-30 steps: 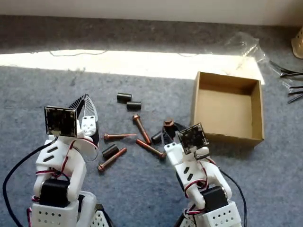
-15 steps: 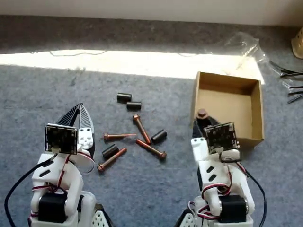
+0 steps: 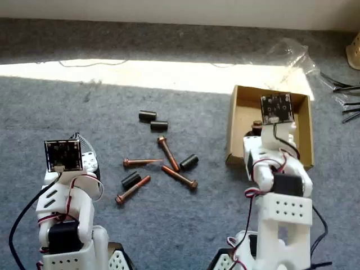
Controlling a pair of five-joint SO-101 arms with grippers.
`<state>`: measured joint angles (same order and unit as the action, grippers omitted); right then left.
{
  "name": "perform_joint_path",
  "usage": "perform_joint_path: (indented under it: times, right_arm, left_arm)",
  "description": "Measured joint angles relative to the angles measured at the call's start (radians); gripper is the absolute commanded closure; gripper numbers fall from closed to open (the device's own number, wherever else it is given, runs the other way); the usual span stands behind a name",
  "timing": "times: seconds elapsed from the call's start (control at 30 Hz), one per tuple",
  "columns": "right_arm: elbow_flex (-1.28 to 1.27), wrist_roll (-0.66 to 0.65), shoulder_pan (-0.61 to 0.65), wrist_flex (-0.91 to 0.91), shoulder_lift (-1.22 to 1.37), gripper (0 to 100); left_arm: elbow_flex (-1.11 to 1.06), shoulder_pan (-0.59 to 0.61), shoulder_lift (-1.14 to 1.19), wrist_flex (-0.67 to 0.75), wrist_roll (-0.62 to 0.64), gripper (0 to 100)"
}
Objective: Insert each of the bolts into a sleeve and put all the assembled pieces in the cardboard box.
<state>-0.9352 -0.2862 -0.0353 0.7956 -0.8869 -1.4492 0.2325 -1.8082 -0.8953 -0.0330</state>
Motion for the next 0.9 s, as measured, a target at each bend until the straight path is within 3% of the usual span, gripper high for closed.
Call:
perform_joint_path:
  times: [0.57,0.9]
  right_arm:
    - [0.502,0.031,-0.002,-0.015,0.795,99.5]
    - [0.652,0.123,0.043,0.032,0.98,99.5]
  left_arm:
    - [-0.04,0.0,0.0,0.0,0.0,99]
    - [-0.043,0.0,0.0,0.0,0.0,99]
